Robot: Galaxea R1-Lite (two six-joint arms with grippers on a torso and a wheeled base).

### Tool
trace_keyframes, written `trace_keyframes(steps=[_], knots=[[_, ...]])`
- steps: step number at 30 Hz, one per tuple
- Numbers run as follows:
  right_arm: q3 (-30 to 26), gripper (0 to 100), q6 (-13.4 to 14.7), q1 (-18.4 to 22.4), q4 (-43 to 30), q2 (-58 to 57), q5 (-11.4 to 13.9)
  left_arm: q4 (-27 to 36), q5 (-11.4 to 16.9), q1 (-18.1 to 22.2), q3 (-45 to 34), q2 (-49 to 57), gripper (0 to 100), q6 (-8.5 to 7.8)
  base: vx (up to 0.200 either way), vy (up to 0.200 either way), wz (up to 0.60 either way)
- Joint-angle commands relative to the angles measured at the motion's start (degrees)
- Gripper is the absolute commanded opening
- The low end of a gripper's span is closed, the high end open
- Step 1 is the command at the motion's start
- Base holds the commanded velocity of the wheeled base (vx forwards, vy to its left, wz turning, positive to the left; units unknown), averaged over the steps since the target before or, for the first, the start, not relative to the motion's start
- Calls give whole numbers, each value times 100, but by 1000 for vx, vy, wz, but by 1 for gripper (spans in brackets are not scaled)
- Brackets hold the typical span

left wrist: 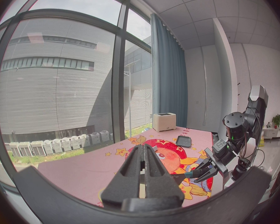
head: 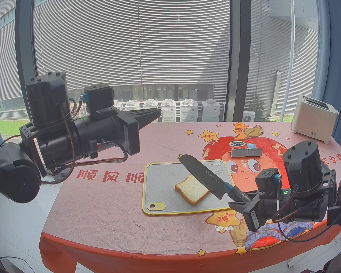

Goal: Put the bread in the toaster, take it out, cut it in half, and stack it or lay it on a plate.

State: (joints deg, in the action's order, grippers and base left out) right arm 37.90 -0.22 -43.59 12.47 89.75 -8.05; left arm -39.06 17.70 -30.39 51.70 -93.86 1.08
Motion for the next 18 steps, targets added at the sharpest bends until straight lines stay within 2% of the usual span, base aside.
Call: trace_keyframes(steps=[1, 11, 18], knots=[[437, 0, -4, 44, -333, 16, -13, -5, 32, -2, 253, -45, 0, -170, 0, 0, 0], [367, 0, 13, -44, -412, 69, -13, -5, 14, 7, 191, -353, 0, -240, 0, 0, 0], [420, 0, -4, 53, -412, 113, -22, -14, 58, -11, 306, -810, 0, -434, 0, 0, 0]])
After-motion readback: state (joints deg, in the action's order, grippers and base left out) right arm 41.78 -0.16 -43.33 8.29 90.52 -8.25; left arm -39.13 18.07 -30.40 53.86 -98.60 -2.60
